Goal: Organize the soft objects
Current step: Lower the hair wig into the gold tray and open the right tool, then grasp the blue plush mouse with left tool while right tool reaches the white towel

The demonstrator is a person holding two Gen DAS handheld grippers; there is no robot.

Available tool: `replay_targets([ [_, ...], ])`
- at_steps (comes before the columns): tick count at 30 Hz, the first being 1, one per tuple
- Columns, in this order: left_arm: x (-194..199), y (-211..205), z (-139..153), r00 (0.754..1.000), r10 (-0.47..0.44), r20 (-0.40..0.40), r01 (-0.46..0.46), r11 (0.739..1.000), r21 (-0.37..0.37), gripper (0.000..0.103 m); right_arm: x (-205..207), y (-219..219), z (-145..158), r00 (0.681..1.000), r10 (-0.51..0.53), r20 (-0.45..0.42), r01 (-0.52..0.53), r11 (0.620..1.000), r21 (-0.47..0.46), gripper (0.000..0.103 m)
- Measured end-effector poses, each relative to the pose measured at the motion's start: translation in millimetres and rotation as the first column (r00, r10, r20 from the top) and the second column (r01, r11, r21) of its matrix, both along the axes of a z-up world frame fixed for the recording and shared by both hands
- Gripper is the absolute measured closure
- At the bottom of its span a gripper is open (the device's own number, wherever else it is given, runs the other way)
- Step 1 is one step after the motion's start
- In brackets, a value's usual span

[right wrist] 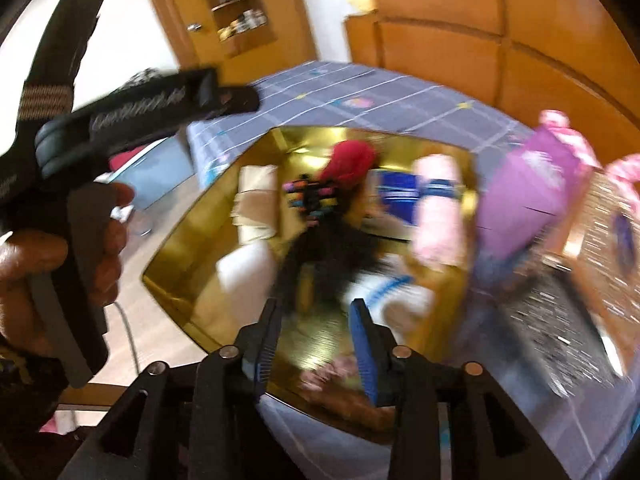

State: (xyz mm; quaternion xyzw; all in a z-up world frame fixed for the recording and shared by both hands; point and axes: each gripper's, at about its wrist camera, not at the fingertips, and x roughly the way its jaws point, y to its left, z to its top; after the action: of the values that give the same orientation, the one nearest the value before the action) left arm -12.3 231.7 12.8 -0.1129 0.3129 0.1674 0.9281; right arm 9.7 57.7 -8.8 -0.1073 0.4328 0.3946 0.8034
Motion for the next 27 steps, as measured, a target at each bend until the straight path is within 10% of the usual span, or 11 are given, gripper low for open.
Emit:
replay_targets([
  [16, -2, -103, 17, 0.95, -0.311, 0.024, 0.308, 0.948, 0.078, 0.001, 43, -162, 14, 0.898, -0.431, 0.091, 0.431, 0.902, 0.02, 0.066],
  [23, 7, -165, 30, 0.864, -0.503, 0.026, 0.498, 0.86, 0.108, 0.001, 64, -267, 17, 0.736, -0.67, 0.093, 0.671, 0.741, 0.026, 0.067],
  [27, 18, -199, 33, 0.804, -0.594, 0.01, 0.592, 0.802, 0.078, 0.001, 75, -342, 16, 0.567, -0.818, 0.093, 0.818, 0.573, 0.055, 0.066],
])
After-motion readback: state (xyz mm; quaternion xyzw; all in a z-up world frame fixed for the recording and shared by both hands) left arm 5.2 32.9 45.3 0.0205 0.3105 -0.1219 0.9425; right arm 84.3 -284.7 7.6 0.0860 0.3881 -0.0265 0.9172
